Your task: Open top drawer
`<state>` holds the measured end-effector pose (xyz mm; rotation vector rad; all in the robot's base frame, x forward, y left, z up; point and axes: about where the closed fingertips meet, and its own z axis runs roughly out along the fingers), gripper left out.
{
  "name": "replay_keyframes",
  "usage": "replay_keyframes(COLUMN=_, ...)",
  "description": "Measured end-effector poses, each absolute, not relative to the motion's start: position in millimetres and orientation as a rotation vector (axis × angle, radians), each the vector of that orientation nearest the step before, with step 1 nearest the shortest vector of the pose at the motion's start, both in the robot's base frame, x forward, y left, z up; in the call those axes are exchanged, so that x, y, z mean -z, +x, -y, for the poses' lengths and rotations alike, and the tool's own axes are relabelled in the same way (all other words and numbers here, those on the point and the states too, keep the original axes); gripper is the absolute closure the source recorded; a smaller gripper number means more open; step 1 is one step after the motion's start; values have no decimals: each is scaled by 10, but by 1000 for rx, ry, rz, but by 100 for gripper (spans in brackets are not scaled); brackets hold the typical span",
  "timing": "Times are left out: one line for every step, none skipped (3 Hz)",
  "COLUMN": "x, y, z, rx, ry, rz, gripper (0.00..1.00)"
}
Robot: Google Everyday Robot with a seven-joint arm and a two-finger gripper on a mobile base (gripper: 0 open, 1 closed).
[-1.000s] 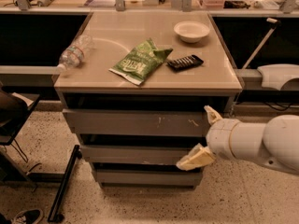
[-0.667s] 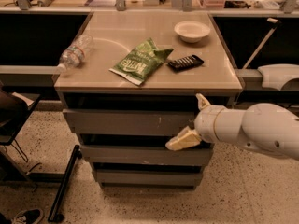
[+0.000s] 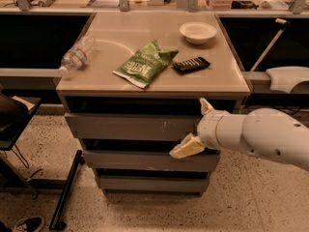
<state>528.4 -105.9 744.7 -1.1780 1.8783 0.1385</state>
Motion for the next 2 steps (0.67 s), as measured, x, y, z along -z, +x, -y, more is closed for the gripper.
replay_keyframes(x=-7227, y=5390, z=920, rx=-90, ry=-1210, rz=-1902, gripper=0)
replay_keyframes(x=-7229, y=5447, z=636, rx=-121, ry=-1246, rz=-1879, gripper=0)
